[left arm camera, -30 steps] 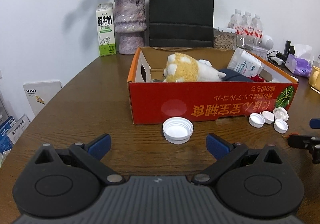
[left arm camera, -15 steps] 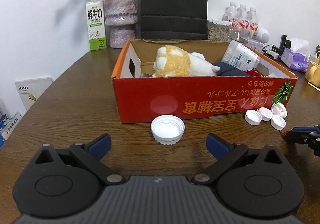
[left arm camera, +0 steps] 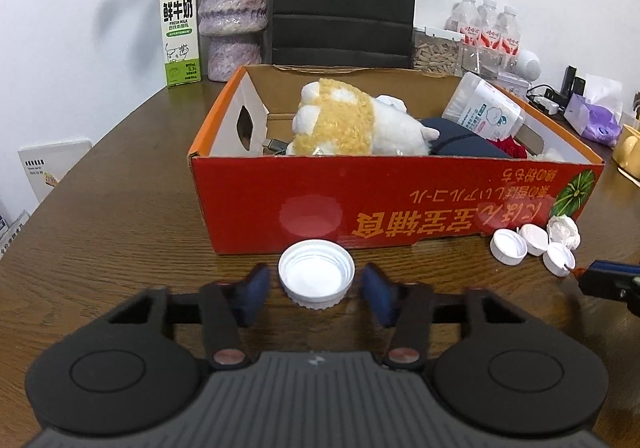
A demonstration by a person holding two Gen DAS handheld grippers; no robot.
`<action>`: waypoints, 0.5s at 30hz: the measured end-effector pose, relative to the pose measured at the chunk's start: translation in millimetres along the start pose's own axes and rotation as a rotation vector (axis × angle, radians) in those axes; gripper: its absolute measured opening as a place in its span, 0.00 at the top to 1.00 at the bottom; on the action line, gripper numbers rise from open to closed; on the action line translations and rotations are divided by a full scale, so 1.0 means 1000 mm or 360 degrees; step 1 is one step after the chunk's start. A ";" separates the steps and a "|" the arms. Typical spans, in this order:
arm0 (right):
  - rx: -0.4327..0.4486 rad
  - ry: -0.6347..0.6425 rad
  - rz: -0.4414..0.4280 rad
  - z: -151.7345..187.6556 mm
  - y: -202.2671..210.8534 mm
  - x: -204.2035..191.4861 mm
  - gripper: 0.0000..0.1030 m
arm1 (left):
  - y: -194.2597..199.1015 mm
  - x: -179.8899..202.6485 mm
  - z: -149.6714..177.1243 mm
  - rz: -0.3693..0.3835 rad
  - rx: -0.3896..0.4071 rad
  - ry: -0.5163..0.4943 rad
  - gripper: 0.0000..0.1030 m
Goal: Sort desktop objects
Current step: 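Grasp the orange candy with the right gripper while the left grasps a white bottle cap, then carry the candy into the box with the right gripper while the left drops the cap there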
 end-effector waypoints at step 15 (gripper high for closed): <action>0.0048 0.0006 -0.0009 -0.007 0.007 -0.004 0.88 | 0.026 0.004 -0.001 0.0036 0.0112 -0.0014 0.60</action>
Point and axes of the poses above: each gripper's, at about its wrist camera, not at the fingertips, and y roughly against the way its jaws point, x to its right, z to its underside, the point moved 5 cm from there along -y, roughly the way its jaws point
